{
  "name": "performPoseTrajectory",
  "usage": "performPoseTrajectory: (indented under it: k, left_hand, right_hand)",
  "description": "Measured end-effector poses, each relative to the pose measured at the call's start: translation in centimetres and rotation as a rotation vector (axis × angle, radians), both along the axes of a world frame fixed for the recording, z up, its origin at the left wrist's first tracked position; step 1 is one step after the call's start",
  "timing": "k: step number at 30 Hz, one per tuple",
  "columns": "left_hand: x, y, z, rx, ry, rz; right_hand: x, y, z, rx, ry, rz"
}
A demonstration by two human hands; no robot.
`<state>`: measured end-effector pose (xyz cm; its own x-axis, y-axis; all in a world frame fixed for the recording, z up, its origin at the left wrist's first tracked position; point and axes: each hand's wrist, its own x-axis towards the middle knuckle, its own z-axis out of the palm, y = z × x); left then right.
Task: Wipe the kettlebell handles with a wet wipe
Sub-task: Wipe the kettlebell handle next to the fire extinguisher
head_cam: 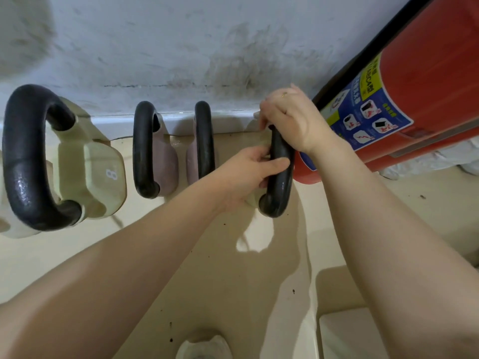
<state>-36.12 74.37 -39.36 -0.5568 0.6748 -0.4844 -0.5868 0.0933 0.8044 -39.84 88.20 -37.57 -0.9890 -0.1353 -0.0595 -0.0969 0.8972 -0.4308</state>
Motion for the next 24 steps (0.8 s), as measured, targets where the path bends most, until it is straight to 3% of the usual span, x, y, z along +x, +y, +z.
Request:
performPoseTrajectory:
  k: [6,10,16,21,24]
  left_hand:
    - [0.7,1.2,0.1,-0.009,-0.018,0.057]
    - [0.8,1.5,0.5,-0.016,-0.093,0.131]
    - [1.7,0.8,0.3,0.0,-0.118,0.193]
    - [1.2,1.6,0.2,-0.005,-0.163,0.305]
    - [1.3,1.9,0.1,0.002,-0.14,0.29]
  right_hand:
    - [3.1,0.8,-1.5,-0.132,0.145,-0.002]
    - [1.5,1.5,-1.1,-0.277,-0.007,-0.131]
    - [3.3,0.4,-1.2,-0.271,-0.012,0.024]
    - [0.8,-0.7,-0.7,-0.342,-0.101,-0.15]
    - [2.5,-0.5,0.2,-0.511,-0.267,-0.132]
